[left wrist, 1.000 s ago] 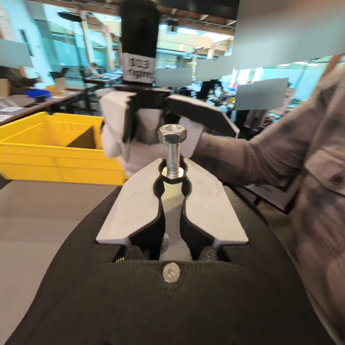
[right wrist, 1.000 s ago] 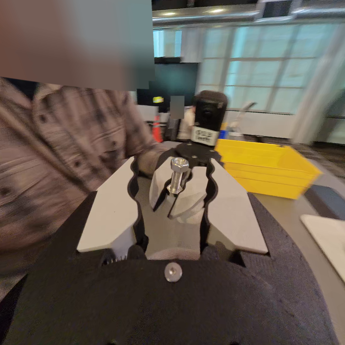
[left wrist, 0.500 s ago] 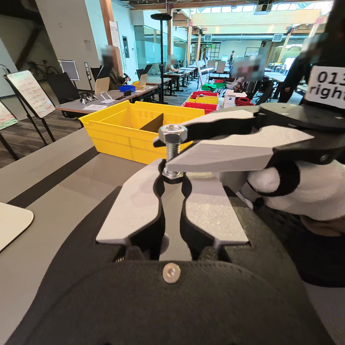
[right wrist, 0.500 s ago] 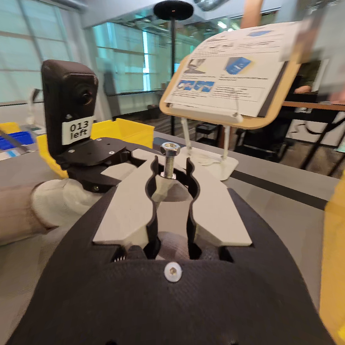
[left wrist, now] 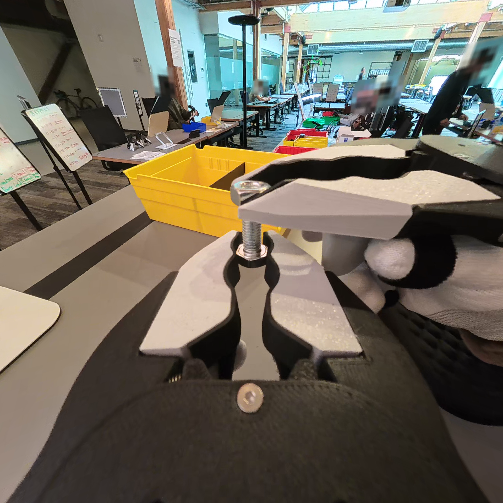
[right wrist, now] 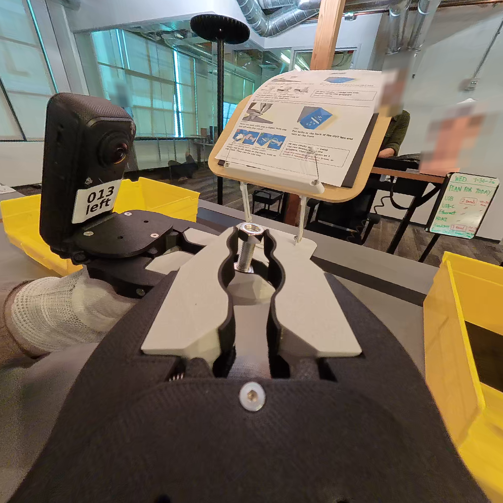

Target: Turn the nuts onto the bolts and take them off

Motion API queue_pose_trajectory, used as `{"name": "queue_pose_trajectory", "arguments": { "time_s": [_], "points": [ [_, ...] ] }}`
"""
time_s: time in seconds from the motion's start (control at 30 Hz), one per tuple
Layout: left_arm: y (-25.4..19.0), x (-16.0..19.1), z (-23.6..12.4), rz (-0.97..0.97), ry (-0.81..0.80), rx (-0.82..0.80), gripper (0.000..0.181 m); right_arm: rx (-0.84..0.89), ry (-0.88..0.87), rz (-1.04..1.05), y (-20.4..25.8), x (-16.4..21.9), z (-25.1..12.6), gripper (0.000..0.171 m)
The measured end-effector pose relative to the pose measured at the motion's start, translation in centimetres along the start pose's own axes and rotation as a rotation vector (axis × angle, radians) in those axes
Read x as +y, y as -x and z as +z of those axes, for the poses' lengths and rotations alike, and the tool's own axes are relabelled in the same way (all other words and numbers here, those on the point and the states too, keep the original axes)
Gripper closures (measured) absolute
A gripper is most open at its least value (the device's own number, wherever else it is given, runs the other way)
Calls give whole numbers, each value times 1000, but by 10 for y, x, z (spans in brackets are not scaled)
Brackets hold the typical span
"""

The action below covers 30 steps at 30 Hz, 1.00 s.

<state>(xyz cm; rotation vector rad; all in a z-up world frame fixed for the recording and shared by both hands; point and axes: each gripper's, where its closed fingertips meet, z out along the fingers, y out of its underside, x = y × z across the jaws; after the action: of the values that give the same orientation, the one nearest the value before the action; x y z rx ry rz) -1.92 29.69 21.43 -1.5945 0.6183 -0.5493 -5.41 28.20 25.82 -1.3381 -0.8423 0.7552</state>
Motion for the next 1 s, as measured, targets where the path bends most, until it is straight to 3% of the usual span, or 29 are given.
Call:
{"name": "queue_pose_trajectory", "arguments": {
  "time_s": [0.2,0.33,0.8,1.0],
  "points": [
    [-6,-4,-3,-20,-4,67,167,-108,-9,-10,4,-4,-1,155],
    [-16,-9,-9,-40,4,171,166,-321,-23,16,11,-11,-7,155],
    [-114,-29,-33,-54,-50,660,166,-1607,-116,234,46,-37,-96,155],
    [-133,-28,-40,-44,-45,752,166,-1933,-134,215,55,-39,-117,155]
  ]
}}
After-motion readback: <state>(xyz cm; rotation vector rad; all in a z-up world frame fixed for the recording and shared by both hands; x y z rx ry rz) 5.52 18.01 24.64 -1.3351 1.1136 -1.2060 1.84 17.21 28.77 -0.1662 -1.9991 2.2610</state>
